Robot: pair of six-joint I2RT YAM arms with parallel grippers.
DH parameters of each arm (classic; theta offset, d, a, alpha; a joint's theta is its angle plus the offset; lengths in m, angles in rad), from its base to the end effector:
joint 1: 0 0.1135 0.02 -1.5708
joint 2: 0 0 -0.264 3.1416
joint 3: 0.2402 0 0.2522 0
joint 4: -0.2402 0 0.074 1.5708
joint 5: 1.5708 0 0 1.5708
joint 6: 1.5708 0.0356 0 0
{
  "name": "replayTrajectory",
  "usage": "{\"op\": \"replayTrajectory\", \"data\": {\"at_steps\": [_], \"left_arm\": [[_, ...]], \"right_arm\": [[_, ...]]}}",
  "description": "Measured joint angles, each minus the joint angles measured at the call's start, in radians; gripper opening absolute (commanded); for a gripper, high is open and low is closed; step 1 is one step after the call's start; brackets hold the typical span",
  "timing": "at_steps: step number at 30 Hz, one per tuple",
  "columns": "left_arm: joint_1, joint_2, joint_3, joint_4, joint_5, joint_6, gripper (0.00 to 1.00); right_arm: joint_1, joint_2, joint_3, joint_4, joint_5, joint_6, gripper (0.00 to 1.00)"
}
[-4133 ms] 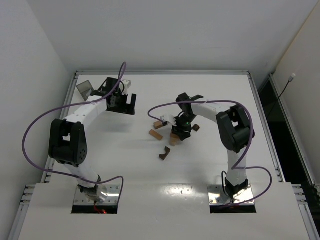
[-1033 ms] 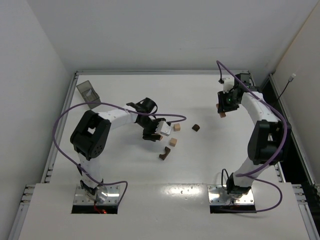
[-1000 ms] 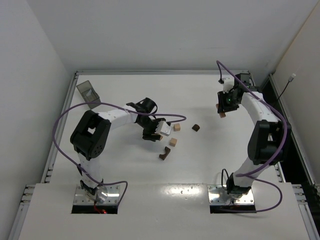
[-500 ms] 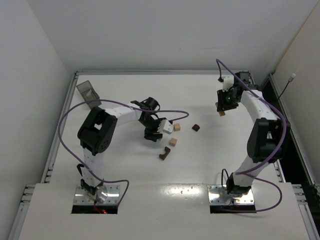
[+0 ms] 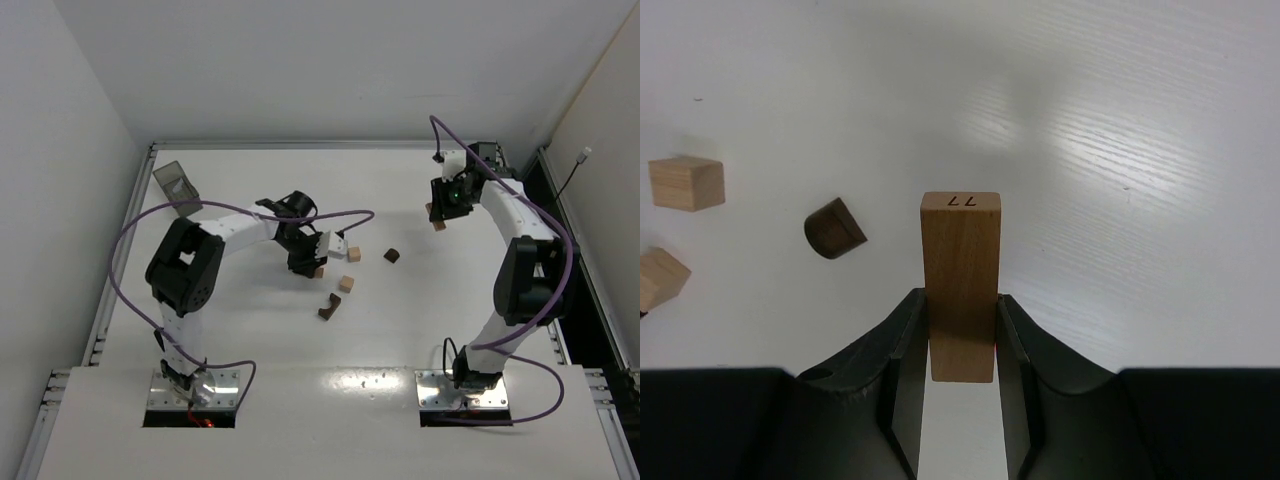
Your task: Build the wood block tower
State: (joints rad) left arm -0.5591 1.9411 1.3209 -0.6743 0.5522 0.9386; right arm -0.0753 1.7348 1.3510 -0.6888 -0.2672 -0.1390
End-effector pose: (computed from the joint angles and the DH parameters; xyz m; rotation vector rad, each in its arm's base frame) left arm 0.3107 -0.2164 0.1657 1.9099 1.8991 -0.6783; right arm 0.3641 -0.0180 0.2427 -0.1720 2.6019 0.2773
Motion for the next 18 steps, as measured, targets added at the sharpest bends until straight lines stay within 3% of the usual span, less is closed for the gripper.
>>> {"op": "replayTrajectory", "data": {"at_steps": [5,11,18], "left_arm": [[0.013,-0.133,0.068,0.013,0.011,-0.219,0.0],[0.051,-0.135,0.249,0.107,-0.085,-0.398,0.0],[0.115,0.135,0.473,0.143,-0.211,-0.575,0.0]], "right_arm": [[0.039,-0.006,0.005,0.0,-0.006,0.02,0.0],[0.092,0.019,0.099,0.021,0.03,0.089,0.0],[0.167,0.127,0.159,0.117,0.102,0.204,0.0]]}}
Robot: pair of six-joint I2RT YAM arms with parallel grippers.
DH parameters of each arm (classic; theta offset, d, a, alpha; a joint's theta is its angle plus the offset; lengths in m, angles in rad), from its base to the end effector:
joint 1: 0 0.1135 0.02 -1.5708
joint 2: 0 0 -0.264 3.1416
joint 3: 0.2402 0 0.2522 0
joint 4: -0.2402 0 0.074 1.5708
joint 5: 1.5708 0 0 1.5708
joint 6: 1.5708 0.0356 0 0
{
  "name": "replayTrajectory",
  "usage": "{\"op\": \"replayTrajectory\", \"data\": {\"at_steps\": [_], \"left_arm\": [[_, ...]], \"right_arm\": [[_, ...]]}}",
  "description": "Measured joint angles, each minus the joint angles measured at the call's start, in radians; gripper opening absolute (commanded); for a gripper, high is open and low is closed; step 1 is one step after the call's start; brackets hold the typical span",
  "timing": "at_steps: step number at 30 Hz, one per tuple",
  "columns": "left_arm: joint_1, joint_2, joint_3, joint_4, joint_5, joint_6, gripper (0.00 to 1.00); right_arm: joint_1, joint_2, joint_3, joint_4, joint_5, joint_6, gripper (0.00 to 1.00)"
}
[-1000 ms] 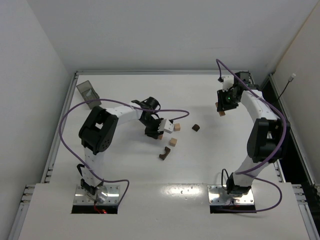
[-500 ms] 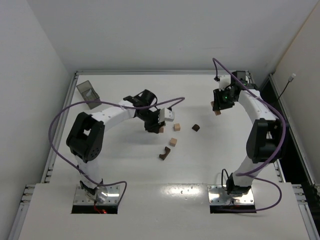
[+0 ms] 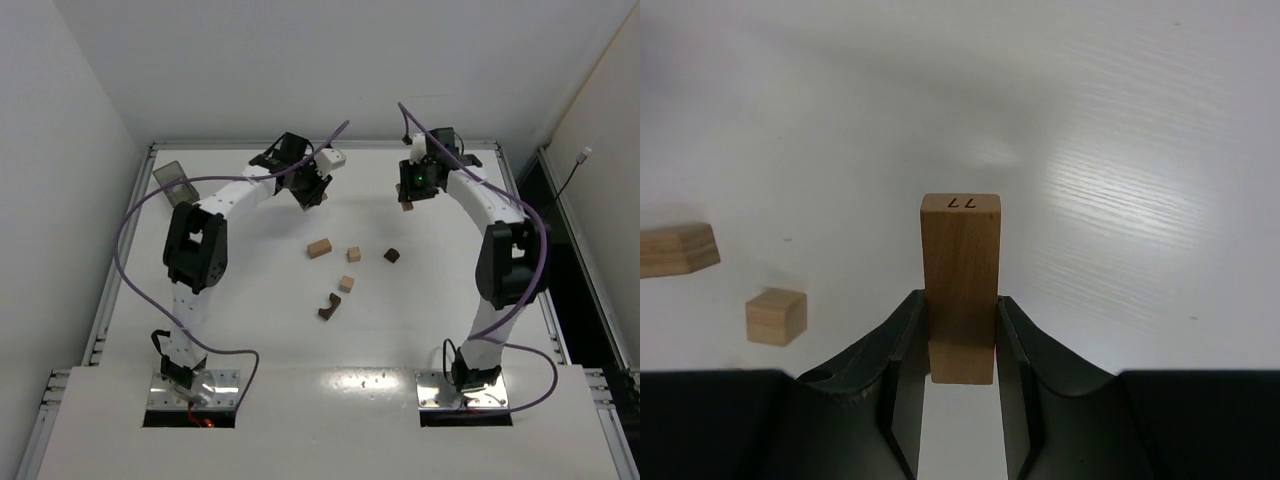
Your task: Build the wood block tower
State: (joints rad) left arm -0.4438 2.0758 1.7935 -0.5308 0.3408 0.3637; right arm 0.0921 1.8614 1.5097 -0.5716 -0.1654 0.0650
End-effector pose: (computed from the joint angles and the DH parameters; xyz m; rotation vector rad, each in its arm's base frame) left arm 0.4226 -0.2141 0.2558 1.0771 2.1092 -0.4439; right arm 0.4098 0.0437 0.2513 -0.1032 2.4945 0.2719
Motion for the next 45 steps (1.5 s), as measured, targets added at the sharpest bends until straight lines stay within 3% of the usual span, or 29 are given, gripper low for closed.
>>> {"op": "replayTrajectory", "data": {"at_steps": [5,13,24,33,45], "left_arm": [[0.018,0.118,0.036,-0.027,-0.052,-0.101,0.0],[0.019,0.124,0.032,-0.031,-0.068,-0.188,0.0],[0.019,0.121,-0.104,-0.02,-0.049,-0.232,0.0],[0.005,0.037,-0.245,-0.01,-0.004,-0.24,0.0],[-0.093,-0.113,-0.41,0.023,0.057,-0.219,0.0]], "right_arm": [[0.077,0.107,0.048,0.01,-0.008,0.015,0.0],[0.153,0.252,0.066,0.002,-0.03,0.013,0.0],[0.232,0.299,0.065,-0.04,-0.071,0.01,0.0],[0.273,0.301,0.037,-0.058,-0.105,0.002,0.0],[0.301,0.245,-0.095,-0.042,-0.19,-0.001,0.0]]}}
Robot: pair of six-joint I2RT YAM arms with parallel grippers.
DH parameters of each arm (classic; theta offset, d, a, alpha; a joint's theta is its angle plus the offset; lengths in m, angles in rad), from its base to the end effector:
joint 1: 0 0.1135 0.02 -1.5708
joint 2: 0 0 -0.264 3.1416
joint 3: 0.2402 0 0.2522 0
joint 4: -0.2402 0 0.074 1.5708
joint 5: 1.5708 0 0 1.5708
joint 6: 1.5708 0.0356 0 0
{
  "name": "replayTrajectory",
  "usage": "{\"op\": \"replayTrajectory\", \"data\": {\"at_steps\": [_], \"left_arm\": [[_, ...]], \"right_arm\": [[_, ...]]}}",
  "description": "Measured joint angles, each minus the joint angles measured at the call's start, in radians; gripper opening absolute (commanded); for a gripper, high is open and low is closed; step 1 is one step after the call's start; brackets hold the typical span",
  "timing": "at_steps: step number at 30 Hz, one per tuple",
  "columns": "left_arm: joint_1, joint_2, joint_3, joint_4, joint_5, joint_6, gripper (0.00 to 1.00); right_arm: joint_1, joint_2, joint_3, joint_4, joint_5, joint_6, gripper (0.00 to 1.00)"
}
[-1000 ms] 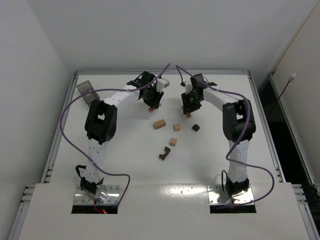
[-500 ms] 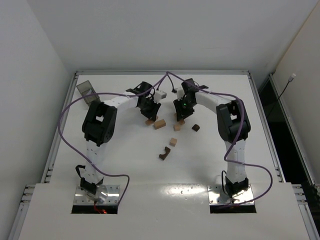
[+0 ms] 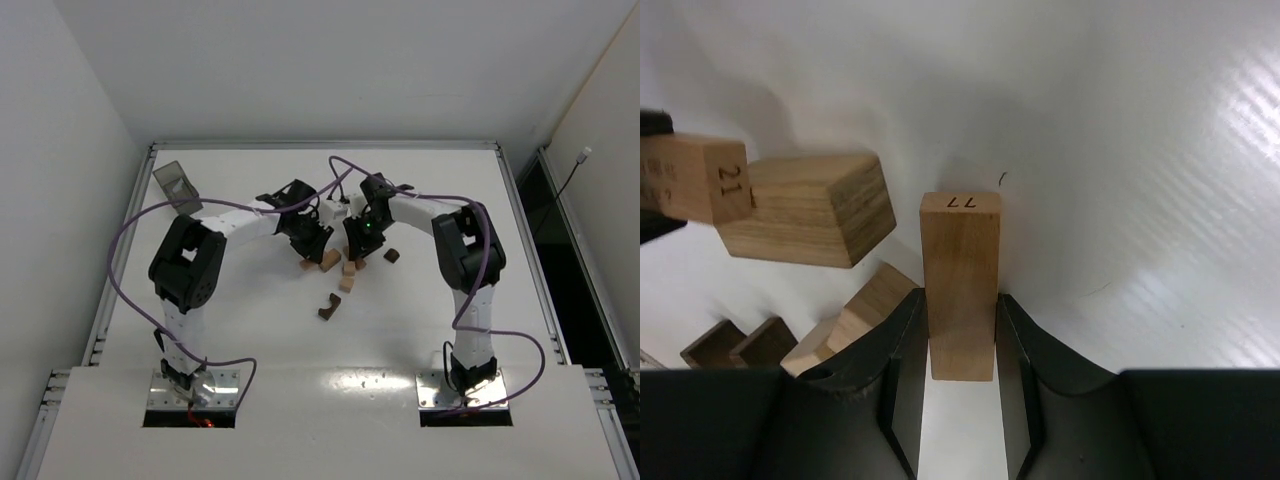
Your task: Build the wood block tower
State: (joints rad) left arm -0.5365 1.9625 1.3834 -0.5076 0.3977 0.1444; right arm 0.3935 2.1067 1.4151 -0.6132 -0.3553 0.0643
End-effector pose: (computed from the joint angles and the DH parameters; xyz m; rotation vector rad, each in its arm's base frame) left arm 0.3439 -0.2206 0.1791 1.0169 2.4726 -0.6562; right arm 0.3739 0.1686 0.1269 -0.5449 2.8546 0.5962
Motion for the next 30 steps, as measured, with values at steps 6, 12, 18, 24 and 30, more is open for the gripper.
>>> {"op": "replayTrajectory", "data": {"at_steps": [6,12,18,24,30], "left_arm": [[-0.04,-0.049,-0.048,0.006,0.018,0.005,0.0],[-0.055,-0.071,-0.09,0.049,0.015,-0.012,0.0],[-0.054,-0.185,-0.17,0.148,-0.107,-0.061,0.0],[-0.053,-0.22,-0.163,0.267,-0.285,-0.072,0.0],[-0.053,-0.113,-0.134,0.287,-0.343,-0.049,0.0]], "right_arm": [[0.005,-0.064,-0.101,0.029,-0.016,-0.005,0.0],[0.016,-0.105,-0.164,0.033,-0.02,-0.008,0.0],[0.015,-0.112,-0.172,0.042,-0.012,0.012,0.0],[0.015,-0.113,-0.172,0.042,0.015,0.051,0.0],[0.004,-0.118,-0.176,0.045,0.058,0.121,0.0]]}}
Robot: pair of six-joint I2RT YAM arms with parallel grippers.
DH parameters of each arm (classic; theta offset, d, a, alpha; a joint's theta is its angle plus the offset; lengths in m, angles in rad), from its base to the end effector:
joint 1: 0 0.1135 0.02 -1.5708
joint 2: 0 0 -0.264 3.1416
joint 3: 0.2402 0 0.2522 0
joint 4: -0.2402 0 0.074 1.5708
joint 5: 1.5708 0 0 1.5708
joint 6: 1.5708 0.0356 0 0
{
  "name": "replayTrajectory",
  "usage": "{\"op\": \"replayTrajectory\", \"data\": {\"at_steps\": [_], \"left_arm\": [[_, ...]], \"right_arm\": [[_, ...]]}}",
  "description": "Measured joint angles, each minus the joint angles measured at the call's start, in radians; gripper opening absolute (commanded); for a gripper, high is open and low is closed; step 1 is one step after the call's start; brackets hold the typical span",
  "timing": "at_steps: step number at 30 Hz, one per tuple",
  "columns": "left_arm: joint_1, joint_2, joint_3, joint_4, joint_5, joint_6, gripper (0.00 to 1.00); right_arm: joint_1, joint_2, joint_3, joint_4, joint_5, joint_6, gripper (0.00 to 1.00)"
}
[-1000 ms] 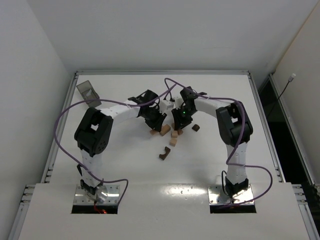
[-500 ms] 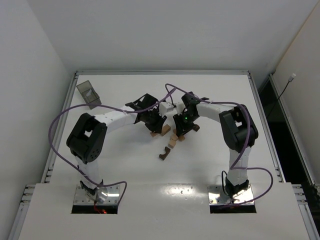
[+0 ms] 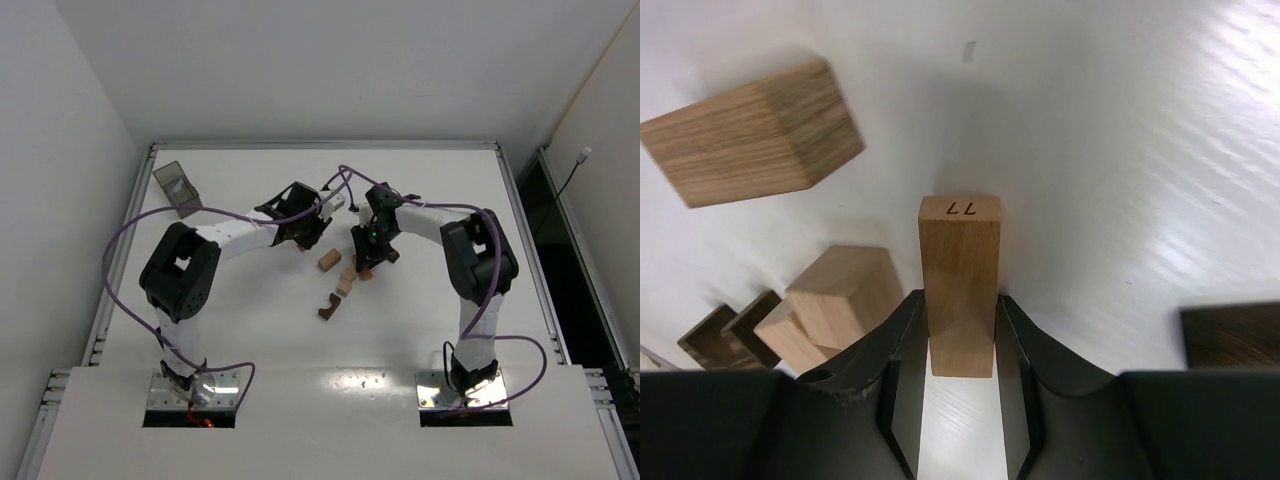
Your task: Build the wood block tower
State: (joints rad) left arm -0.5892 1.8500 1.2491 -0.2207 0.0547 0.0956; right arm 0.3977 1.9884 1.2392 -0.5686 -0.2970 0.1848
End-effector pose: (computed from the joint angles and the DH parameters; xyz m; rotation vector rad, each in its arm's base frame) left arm 0.3342 -0.2258 0.1981 0.8341 2.2628 -0.2956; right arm 0.3411 0.1546 0.1273 -0.3678 2.9165 0.5285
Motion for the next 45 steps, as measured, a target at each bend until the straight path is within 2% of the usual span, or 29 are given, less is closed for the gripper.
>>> {"op": "replayTrajectory", "data": {"at_steps": [18,27,36,41,45], "left_arm": [[-0.012,0.105,0.012,0.009,0.141,0.03,0.0],[-0.109,0.105,-0.001,0.022,0.199,0.031,0.0],[-0.189,0.005,-0.108,0.02,0.23,0.018,0.0],[-0.155,-0.081,-0.132,0.025,0.179,-0.071,0.0],[-0.054,-0.109,-0.117,0.035,0.088,-0.179,0.0]], "right_arm": [[-0.121,-0.001,0.005,0.001,0.02,0.033,0.0],[-0.164,0.0,0.05,-0.024,0.035,0.016,0.0],[-0.167,0.0,0.098,-0.029,0.025,-0.003,0.0],[-0.167,0.001,0.133,-0.042,-0.004,-0.006,0.0],[-0.16,0.013,0.211,-0.045,-0.019,0.002,0.0]]}}
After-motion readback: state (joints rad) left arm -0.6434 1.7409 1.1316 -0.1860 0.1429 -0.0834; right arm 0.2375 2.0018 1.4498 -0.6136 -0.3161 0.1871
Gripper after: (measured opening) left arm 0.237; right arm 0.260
